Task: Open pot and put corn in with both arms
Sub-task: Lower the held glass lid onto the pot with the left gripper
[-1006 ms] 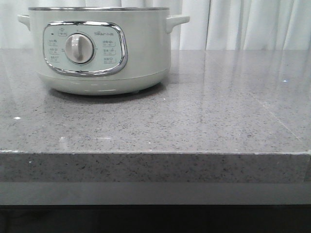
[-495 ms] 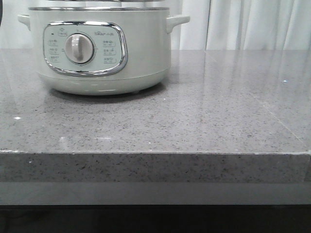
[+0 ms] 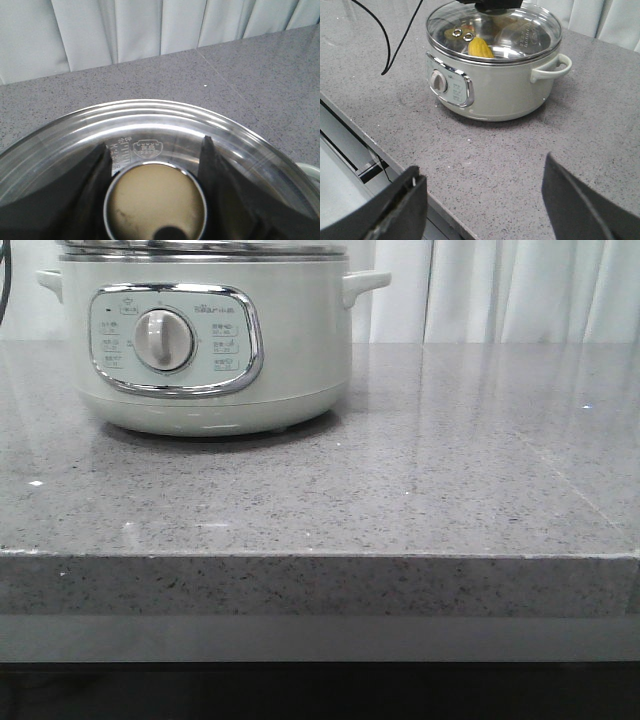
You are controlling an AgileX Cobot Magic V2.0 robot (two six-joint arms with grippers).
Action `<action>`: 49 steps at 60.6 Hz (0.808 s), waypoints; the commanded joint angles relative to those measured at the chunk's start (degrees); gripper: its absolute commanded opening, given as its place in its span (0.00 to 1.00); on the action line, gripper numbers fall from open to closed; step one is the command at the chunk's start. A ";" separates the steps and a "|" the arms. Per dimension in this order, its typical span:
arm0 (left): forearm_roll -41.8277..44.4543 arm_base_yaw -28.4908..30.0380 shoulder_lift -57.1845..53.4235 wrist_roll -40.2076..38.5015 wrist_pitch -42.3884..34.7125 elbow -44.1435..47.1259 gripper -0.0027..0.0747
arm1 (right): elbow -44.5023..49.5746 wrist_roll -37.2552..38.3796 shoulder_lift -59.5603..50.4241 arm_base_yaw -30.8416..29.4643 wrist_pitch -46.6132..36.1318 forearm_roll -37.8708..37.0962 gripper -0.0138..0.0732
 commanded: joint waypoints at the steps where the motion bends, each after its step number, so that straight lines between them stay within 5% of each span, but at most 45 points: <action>1: 0.03 -0.14 -3.25 0.01 -6.54 -2.88 0.32 | -1.56 -0.54 -0.06 -0.15 -4.27 0.27 0.74; 20: 0.03 -0.14 -3.02 0.01 -6.45 -2.88 0.33 | -1.56 -0.54 -0.06 -0.15 -4.27 0.27 0.74; 34: 0.03 -0.14 -3.14 0.01 -6.45 -2.88 0.65 | -1.56 -0.54 -0.06 -0.15 -4.27 0.27 0.74; 49: -0.09 -0.14 -7.23 0.01 -3.70 -2.88 0.66 | -1.56 -0.54 -0.06 -0.15 -4.27 0.27 0.74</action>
